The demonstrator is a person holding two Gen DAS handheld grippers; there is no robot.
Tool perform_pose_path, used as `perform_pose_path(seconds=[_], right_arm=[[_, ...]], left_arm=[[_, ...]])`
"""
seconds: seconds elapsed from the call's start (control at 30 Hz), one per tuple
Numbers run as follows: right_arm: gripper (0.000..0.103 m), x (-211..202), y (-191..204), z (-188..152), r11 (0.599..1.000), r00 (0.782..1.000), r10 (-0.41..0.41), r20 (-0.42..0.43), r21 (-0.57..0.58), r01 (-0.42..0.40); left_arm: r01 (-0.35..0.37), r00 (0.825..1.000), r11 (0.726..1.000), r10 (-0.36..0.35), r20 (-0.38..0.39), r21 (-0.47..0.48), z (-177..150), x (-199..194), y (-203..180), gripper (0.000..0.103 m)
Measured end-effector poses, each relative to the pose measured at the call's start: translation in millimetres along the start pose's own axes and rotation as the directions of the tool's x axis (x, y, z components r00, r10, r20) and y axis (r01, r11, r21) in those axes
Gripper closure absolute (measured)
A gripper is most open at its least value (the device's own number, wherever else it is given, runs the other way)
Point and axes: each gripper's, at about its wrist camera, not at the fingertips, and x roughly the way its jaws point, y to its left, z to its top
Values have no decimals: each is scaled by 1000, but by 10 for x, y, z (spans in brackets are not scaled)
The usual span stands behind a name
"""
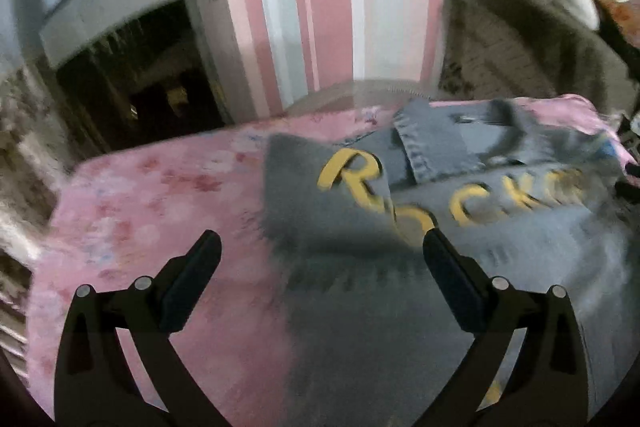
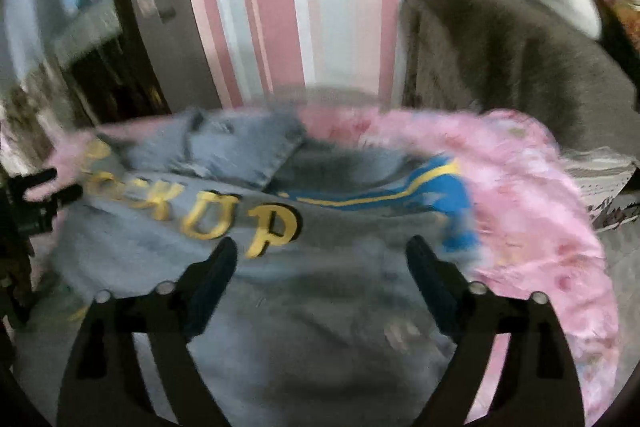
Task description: Fold large clothes
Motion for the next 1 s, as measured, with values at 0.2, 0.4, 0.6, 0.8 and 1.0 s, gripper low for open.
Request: perform_pose_path(seconds=[0.2,0.4,0.6,0.8,1.0], right_arm=[[11,-1181,-183,-722,1000,997,-14,76,-25,16],[11,-1879,-207,-1627,996,995,-71,68,-57,75],[11,-2088,-154,-2248,996,996,-85,28,3,85],[13,-2063,-106,-2674,997,999,-51,-16,62,52],[57,-2018,-34,-2748,998,1000,-22,-14,57,23]], left_arm=[[-118,985,992,111,131,47,-943,-1246,280,3],[-104,986,995,104,134,-4,-1911,-2039,337,3],[-78,991,992,88,101,-101,-2558,-2340,280,3],[-66,997,994,70,44,-93,-2821,-2336,75,3],[-16,998,994,9,-60,-110,-2818,-2167,-5,11]])
